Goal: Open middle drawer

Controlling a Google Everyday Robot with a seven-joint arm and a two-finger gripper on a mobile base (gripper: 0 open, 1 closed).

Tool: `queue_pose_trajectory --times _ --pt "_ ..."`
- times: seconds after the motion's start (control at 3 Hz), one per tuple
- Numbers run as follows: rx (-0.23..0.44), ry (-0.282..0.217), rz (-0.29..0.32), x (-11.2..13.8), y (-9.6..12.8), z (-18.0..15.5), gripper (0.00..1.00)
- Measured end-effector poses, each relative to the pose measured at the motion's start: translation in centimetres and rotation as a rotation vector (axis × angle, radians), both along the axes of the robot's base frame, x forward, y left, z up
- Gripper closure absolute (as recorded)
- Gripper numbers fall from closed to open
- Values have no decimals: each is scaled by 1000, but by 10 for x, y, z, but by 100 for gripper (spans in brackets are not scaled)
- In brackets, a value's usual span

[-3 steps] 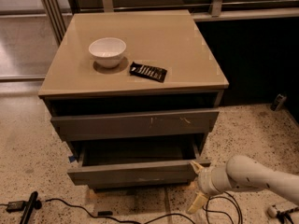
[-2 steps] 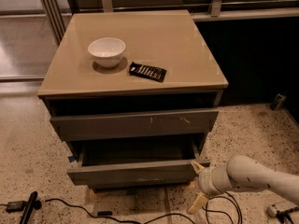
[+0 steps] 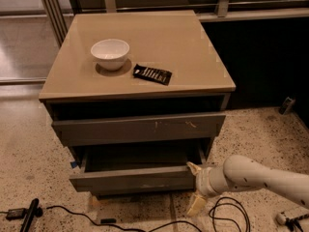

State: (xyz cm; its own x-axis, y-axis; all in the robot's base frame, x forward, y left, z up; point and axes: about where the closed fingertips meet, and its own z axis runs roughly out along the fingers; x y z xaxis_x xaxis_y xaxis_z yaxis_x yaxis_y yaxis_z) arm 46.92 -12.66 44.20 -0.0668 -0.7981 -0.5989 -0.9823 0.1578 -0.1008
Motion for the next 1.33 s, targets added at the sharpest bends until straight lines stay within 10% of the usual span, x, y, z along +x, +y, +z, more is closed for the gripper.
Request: queue_pose_trajectory --times 1.0,1.33 --pt "-4 33 7 30 6 -34 3" --pt "-4 33 7 30 6 -34 25"
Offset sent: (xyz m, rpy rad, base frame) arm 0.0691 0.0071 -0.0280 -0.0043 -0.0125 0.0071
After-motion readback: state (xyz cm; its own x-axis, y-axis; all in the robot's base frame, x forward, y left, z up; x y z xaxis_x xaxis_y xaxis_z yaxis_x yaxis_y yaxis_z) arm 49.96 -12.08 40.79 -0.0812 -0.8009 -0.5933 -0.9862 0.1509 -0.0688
